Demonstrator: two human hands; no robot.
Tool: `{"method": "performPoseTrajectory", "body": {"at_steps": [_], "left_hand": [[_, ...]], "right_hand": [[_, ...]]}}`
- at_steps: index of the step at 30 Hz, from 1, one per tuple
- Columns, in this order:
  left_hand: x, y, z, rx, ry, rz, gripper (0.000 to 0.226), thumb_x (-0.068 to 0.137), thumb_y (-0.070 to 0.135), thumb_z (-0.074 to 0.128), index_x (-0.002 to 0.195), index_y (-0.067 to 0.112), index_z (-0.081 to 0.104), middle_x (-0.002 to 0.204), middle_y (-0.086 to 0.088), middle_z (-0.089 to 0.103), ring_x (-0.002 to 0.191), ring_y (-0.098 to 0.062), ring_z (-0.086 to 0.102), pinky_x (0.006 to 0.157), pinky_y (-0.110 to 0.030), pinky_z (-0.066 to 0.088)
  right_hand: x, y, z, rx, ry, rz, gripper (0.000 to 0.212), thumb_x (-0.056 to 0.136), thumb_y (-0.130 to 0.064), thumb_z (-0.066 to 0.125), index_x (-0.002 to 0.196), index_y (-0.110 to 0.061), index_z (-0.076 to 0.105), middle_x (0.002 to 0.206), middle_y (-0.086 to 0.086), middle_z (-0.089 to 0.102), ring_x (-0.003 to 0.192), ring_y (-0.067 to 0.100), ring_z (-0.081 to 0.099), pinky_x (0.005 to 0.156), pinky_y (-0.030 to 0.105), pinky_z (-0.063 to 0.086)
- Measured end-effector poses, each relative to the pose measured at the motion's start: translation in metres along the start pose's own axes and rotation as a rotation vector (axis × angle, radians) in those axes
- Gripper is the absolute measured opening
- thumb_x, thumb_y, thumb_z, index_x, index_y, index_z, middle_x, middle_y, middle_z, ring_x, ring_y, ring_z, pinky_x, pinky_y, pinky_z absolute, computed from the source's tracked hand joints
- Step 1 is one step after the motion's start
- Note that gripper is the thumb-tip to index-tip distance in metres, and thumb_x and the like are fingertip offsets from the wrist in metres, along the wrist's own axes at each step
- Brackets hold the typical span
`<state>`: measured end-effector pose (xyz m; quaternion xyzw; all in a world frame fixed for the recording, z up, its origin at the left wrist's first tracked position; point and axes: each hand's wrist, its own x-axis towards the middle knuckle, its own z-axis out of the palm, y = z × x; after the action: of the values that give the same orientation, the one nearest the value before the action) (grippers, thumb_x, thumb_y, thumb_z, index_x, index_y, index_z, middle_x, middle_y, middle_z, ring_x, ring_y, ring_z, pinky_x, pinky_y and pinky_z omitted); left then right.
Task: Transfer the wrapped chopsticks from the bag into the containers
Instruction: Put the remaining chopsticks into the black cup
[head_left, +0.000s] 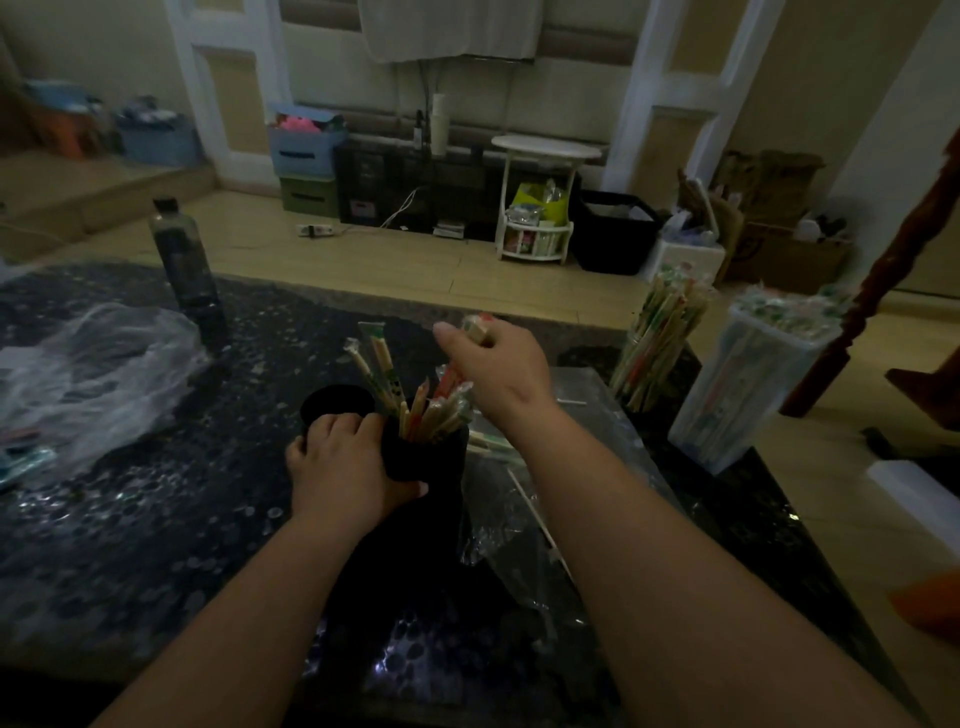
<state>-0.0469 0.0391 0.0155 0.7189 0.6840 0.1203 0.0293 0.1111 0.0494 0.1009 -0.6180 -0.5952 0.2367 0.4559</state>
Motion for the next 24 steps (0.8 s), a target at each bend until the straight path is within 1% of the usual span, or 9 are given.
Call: {"method": "performPoseTrajectory", "body": {"at_steps": [4, 7, 10, 12, 14, 16, 18, 21, 24], "left_hand": [[-0.001, 0.000, -0.001, 0.005, 0.005, -0.005, 0.076, 0.065, 0.074, 0.067, 0.122, 0.028, 0.045, 0.135, 0.001, 0.045, 0.135, -0.025, 0.030, 0.108, -0.048, 0.029], [-0.002, 0.000, 0.000, 0.007, 0.014, -0.002, 0.076, 0.065, 0.074, 0.066, 0.122, 0.028, 0.045, 0.135, 0.001, 0.045, 0.135, -0.025, 0.030, 0.107, -0.049, 0.029], [-0.003, 0.000, 0.000, 0.001, 0.031, 0.004, 0.080, 0.066, 0.074, 0.067, 0.127, 0.028, 0.044, 0.139, 0.001, 0.043, 0.137, -0.024, 0.028, 0.110, -0.049, 0.026], [-0.003, -0.001, 0.000, -0.029, 0.038, 0.006, 0.084, 0.068, 0.071, 0.069, 0.134, 0.028, 0.040, 0.144, 0.001, 0.039, 0.141, -0.024, 0.023, 0.113, -0.050, 0.021], [-0.003, -0.001, 0.000, -0.070, 0.043, -0.003, 0.090, 0.069, 0.066, 0.071, 0.141, 0.028, 0.034, 0.151, 0.002, 0.032, 0.146, -0.023, 0.015, 0.115, -0.052, 0.015], [-0.003, 0.000, 0.001, -0.086, 0.045, -0.025, 0.097, 0.070, 0.064, 0.072, 0.147, 0.028, 0.026, 0.158, 0.003, 0.021, 0.149, -0.022, 0.005, 0.117, -0.054, 0.009], [-0.004, 0.001, 0.002, -0.076, 0.038, -0.036, 0.102, 0.071, 0.065, 0.071, 0.150, 0.028, 0.019, 0.162, 0.002, 0.012, 0.149, -0.021, -0.001, 0.118, -0.053, 0.005], [-0.007, 0.004, 0.003, -0.055, 0.037, -0.022, 0.105, 0.072, 0.067, 0.067, 0.153, 0.026, 0.014, 0.163, 0.003, 0.006, 0.149, -0.021, -0.005, 0.119, -0.051, 0.001], [-0.013, 0.006, 0.003, -0.029, 0.049, -0.005, 0.107, 0.073, 0.069, 0.065, 0.154, 0.024, 0.010, 0.163, 0.002, 0.005, 0.150, -0.021, -0.005, 0.120, -0.050, 0.002]], "right_hand": [[-0.002, -0.005, -0.002, -0.041, 0.003, 0.012, 0.030, 0.097, -0.033, 0.053, 0.081, -0.010, 0.064, 0.080, 0.007, 0.063, 0.076, 0.023, 0.058, 0.067, 0.034, 0.043], [-0.002, 0.000, 0.000, -0.068, -0.089, 0.047, 0.025, 0.094, -0.032, 0.061, 0.073, -0.020, 0.063, 0.083, 0.008, 0.067, 0.083, 0.025, 0.062, 0.076, 0.038, 0.050], [-0.008, 0.006, -0.001, 0.068, -0.030, 0.084, 0.014, 0.085, -0.034, 0.073, 0.087, -0.023, 0.065, 0.086, 0.001, 0.067, 0.083, 0.019, 0.063, 0.077, 0.037, 0.052], [-0.014, 0.007, -0.006, 0.196, -0.012, 0.120, 0.025, 0.081, -0.026, 0.077, 0.101, -0.025, 0.062, 0.095, -0.002, 0.066, 0.090, 0.019, 0.064, 0.080, 0.042, 0.057], [-0.023, 0.007, -0.014, 0.206, -0.003, 0.103, 0.033, 0.082, -0.014, 0.073, 0.108, -0.026, 0.058, 0.098, -0.009, 0.062, 0.092, 0.015, 0.062, 0.081, 0.042, 0.057], [-0.035, 0.008, -0.024, 0.139, 0.013, 0.077, 0.029, 0.084, -0.009, 0.064, 0.105, -0.027, 0.057, 0.095, -0.015, 0.059, 0.088, 0.011, 0.059, 0.073, 0.033, 0.053], [-0.047, 0.016, -0.033, 0.095, 0.039, 0.075, 0.022, 0.086, -0.008, 0.059, 0.095, -0.028, 0.058, 0.090, -0.012, 0.060, 0.081, 0.010, 0.057, 0.064, 0.025, 0.043], [-0.061, 0.034, -0.044, 0.025, 0.078, 0.095, 0.015, 0.087, -0.009, 0.060, 0.094, -0.022, 0.063, 0.084, -0.009, 0.060, 0.074, 0.005, 0.054, 0.062, 0.024, 0.040], [-0.073, 0.049, -0.057, -0.120, 0.103, 0.119, 0.012, 0.087, -0.014, 0.063, 0.080, -0.023, 0.064, 0.077, -0.008, 0.061, 0.072, 0.006, 0.056, 0.058, 0.023, 0.041]]}}
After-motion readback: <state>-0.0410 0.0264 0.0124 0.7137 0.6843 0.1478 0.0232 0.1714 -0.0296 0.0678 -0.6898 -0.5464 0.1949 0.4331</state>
